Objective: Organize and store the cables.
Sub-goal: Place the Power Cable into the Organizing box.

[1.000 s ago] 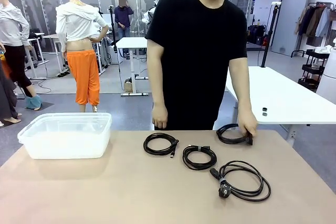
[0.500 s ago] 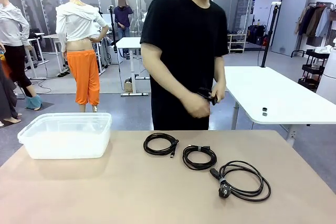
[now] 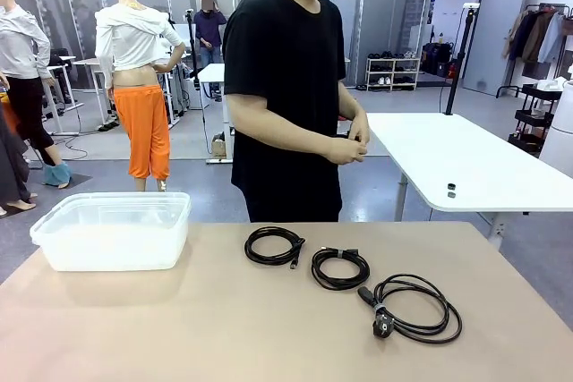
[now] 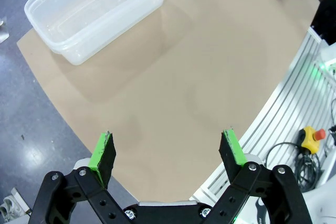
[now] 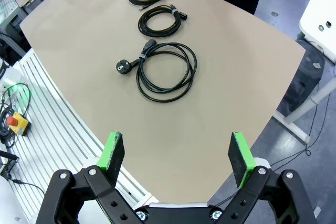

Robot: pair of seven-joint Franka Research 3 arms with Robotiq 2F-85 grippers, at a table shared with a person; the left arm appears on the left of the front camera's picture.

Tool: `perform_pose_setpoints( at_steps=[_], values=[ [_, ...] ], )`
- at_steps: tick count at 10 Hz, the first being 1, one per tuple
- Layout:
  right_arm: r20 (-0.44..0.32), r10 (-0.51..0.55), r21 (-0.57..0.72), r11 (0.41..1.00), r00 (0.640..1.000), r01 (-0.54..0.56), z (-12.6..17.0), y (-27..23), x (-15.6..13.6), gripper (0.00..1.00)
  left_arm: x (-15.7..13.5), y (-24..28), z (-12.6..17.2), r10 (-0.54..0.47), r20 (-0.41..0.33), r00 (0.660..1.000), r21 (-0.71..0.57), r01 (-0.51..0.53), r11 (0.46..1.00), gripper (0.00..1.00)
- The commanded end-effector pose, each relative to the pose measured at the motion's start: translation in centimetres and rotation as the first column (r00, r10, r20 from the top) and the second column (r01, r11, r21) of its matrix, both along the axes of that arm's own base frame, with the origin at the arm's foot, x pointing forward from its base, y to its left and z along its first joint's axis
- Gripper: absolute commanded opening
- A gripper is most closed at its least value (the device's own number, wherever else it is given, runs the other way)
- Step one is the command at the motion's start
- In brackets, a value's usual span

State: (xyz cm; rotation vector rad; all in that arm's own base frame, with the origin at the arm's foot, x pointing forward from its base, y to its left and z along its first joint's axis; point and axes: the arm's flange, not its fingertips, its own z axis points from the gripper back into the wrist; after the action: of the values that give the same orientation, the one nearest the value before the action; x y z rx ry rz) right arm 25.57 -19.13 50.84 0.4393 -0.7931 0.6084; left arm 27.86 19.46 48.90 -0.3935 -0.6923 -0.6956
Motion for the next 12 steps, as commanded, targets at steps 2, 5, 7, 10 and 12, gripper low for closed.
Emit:
perform_pose_setpoints(
  at_steps=[2,5,7,10,12],
  values=[
    [0.000,0.005,-0.009,1.000,1.000,-0.005,-0.1,-0.2,-0.1,1.00,-0.2,0.1,-0.1,-0.018,-0.002,1.000,0.005,0.018,1.000,1.00],
    [0.000,0.005,-0.009,1.000,1.000,-0.005,-0.1,-0.2,-0.1,1.00,-0.2,0.1,-0.1,-0.018,-0.002,1.000,0.005,0.018,1.000,1.00],
    [0.000,0.005,-0.009,1.000,1.000,-0.005,-0.1,-0.2,-0.1,1.00,-0.2,0.1,-0.1,-0.018,-0.002,1.000,0.005,0.018,1.000,1.00],
    [0.000,0.000,0.000,1.000,1.000,0.000,0.0,0.0,0.0,1.00,-0.2,0.1,-0.1,-0.018,-0.002,1.000,0.005,0.018,1.000,1.00],
    [-0.115,0.010,-0.093,0.996,0.993,-0.020,4.1,4.9,2.7,1.00,-0.2,0.1,-0.1,-0.018,-0.002,1.000,0.005,0.018,1.000,1.00]
  ],
)
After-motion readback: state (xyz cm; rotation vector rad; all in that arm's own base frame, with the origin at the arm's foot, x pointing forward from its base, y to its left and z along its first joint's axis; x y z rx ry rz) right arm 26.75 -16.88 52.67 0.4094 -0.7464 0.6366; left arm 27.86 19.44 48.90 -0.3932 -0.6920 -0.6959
